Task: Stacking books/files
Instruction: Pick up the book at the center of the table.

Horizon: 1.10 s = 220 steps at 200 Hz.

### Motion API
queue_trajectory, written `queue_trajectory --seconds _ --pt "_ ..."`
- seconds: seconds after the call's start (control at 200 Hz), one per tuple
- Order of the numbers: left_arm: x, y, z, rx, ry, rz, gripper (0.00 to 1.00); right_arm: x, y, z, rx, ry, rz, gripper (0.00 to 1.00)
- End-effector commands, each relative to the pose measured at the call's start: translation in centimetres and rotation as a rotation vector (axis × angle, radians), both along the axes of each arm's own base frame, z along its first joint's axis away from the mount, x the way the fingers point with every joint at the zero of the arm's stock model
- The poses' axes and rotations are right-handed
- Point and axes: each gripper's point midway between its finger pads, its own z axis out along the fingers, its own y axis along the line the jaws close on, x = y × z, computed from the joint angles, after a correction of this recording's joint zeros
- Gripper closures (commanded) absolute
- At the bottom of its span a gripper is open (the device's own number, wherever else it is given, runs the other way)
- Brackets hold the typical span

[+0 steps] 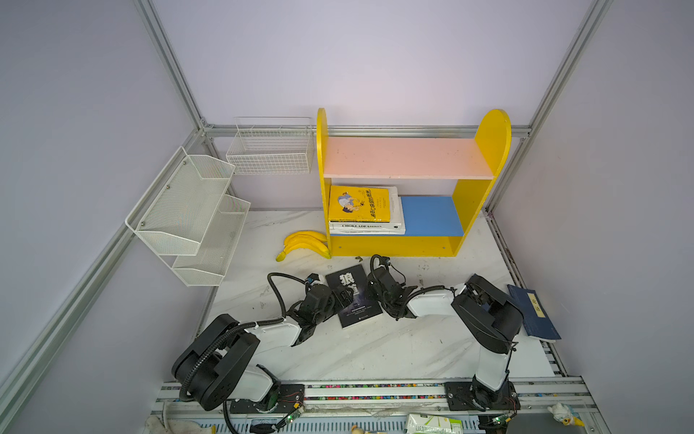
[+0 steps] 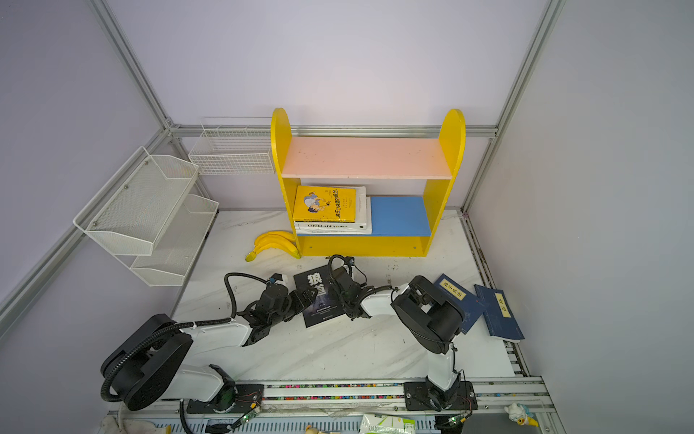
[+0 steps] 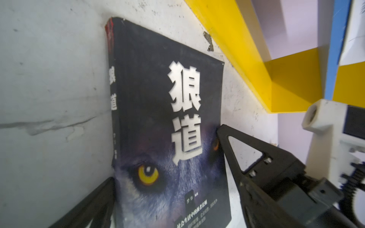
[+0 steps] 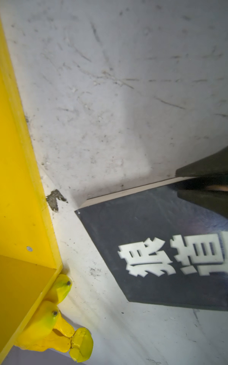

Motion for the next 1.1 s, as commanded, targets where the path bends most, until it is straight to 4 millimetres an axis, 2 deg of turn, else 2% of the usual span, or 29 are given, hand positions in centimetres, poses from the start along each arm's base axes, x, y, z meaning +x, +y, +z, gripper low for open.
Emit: queue_trajectory --seconds 0.0,0.165,0.295,0.395,0.56,0.72,0.86,0.985,1.095 --pt "-0.4 -2.7 4.5 -0.25 -0.114 -0.095 0.05 -5.1 -1.1 -7.9 -0.111 0.223 0.112 0.85" --pt "0.3 -2.4 10.4 -0.402 -0.304 -0.087 0.07 -5.6 -0.7 -9.5 -0.099 0.252 0.141 0.86" --pt "0.4 -1.6 12.1 -0.459 -0.359 -0.048 0.09 -5.9 -0.4 -9.9 -0.086 0.261 0.155 0.86" --pt "0.6 -1.1 11.1 -0.436 -0.328 -0.015 0.13 -6.0 -0.4 -10.0 -0.088 0.265 0.157 0.86" --pt "0.4 -0.5 6.9 -0.355 -0.167 0.035 0.25 -6.0 -0.4 -9.9 -0.088 0.263 0.163 0.86" --pt "0.0 0.0 4.4 -0.291 -0.068 0.061 0.35 -5.9 -0.4 -10.0 -0.088 0.263 0.161 0.86" --pt "-0.1 0.4 3.5 -0.208 -0.017 0.064 0.39 -5.9 -0.3 -10.0 -0.089 0.263 0.161 0.86" --pt "-0.2 1.2 3.6 -0.164 -0.021 0.08 0.48 -5.8 -0.1 -10.0 -0.086 0.262 0.163 0.86" --pt "-0.3 1.8 3.7 -0.143 -0.021 0.096 0.51 -5.7 -0.1 -10.0 -0.085 0.262 0.166 0.86"
